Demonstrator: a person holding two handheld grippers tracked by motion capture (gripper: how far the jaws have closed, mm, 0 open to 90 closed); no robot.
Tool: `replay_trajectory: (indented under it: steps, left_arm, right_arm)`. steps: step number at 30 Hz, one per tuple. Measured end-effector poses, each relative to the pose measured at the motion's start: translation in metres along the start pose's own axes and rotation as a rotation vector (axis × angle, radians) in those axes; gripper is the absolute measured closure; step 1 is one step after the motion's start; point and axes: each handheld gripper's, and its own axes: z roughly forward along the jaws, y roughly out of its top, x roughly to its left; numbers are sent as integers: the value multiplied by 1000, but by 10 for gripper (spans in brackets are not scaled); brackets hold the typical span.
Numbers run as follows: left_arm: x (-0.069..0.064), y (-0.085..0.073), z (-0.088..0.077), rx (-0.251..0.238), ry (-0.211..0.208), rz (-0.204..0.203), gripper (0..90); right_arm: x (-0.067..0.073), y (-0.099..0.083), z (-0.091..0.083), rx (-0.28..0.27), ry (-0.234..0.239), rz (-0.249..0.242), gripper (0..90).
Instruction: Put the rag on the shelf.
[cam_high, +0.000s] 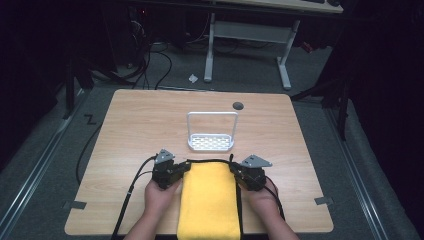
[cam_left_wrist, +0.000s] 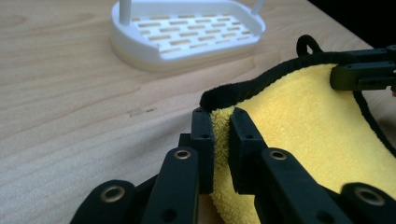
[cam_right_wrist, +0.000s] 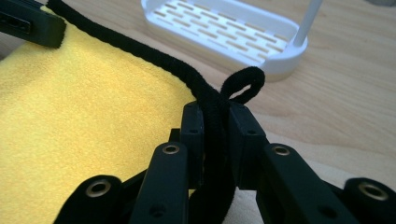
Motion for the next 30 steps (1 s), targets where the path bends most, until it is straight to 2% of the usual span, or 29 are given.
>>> replay_trajectory:
  steps: [4,6,13,16,18,23,30]
  left_arm:
    - [-6,1,-6,-31,-2,7,817]
    - [-9,2,-11,-52,-17,-5,817]
    - [-17,8,-23,-124,-24,43,828]
    - [-19,14,-31,-161,-39,40,828]
    - [-19,18,-34,-169,-48,31,830]
    - [-20,29,-39,-173,-25,53,833]
    - [-27,51,-47,-202,2,88,835]
  right_arm:
    - [0,1,-4,-14,1,4,782]
    - [-1,2,-8,-30,3,12,782]
    - [5,11,-25,-102,-8,6,782]
    - [7,17,-31,-125,-9,5,781]
    - [6,19,-32,-132,-1,12,781]
    - [4,27,-31,-150,0,0,781]
    - [1,47,-41,-197,-4,-13,781]
